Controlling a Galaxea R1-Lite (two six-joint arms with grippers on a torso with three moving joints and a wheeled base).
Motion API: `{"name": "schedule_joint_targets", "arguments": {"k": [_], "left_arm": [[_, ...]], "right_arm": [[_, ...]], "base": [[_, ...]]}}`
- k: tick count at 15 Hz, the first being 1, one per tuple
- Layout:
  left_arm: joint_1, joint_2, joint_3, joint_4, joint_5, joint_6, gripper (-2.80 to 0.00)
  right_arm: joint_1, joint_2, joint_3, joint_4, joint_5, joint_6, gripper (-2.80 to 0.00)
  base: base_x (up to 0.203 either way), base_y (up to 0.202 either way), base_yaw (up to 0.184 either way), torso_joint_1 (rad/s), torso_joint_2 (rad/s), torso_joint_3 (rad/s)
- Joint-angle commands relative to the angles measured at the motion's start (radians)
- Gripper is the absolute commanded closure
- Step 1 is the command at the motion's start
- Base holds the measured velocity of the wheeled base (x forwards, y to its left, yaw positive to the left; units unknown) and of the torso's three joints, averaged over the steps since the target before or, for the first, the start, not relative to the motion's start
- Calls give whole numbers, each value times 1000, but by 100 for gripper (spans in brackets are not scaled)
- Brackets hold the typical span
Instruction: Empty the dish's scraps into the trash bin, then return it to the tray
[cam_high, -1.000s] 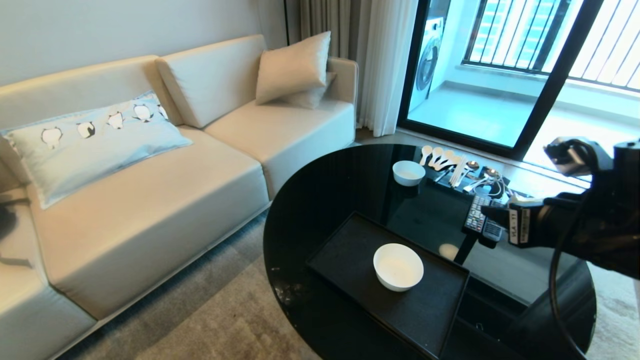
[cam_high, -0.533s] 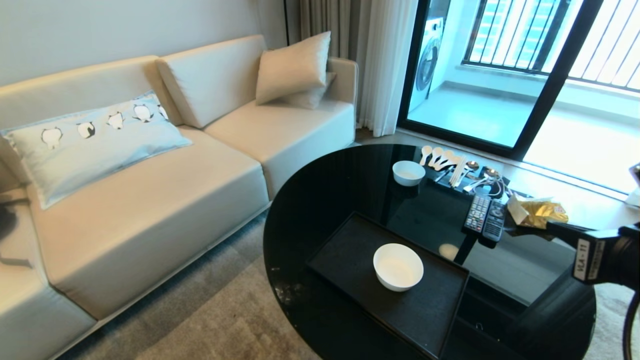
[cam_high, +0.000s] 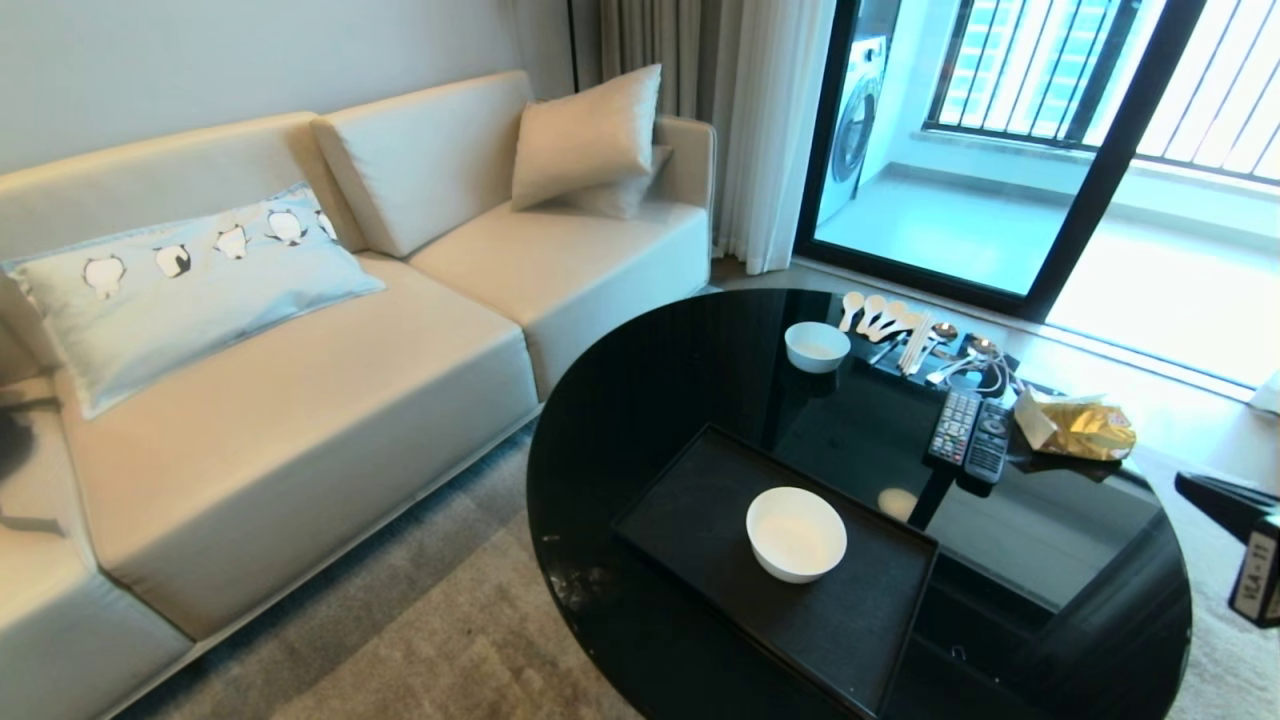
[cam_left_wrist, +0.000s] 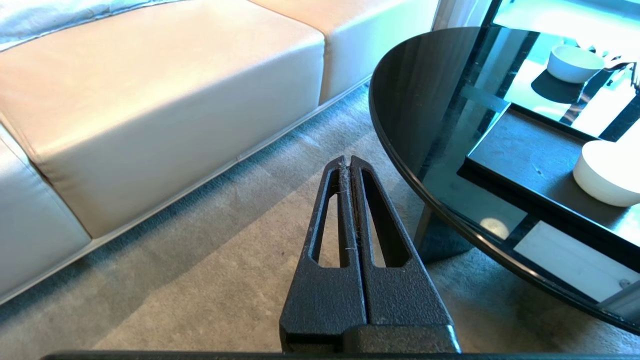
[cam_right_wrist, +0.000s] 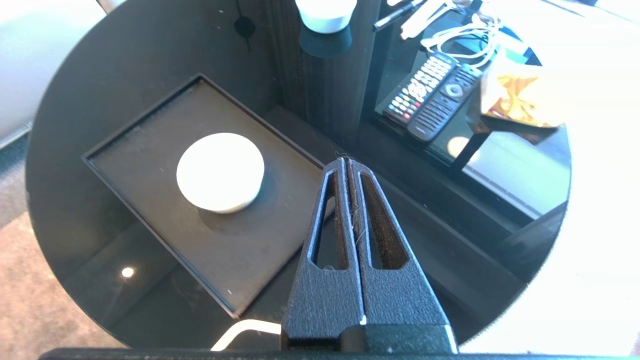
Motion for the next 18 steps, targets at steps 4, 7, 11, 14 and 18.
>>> {"name": "schedule_joint_targets", "arguments": {"k": [4, 7, 11, 14, 18], "left_arm": [[0, 0, 0, 0, 0, 0, 0], [0, 0, 0, 0, 0, -1, 0], [0, 0, 0, 0, 0, -2, 0], [0, 0, 0, 0, 0, -2, 0], [0, 0, 0, 0, 0, 0, 0]], "right_arm": [[-39, -117, 151, -29, -2, -53, 0], [-103, -172, 294, -143, 3, -121, 0], [-240, -269, 447, -277, 30, -144, 0], [-330, -408, 451, -192, 134, -137, 0], [-394, -622, 452, 10, 212, -140, 0]], "base": [[0, 0, 0, 0, 0, 0], [0, 0, 0, 0, 0, 0], [0, 0, 0, 0, 0, 0], [0, 0, 0, 0, 0, 0], [0, 0, 0, 0, 0, 0]]}}
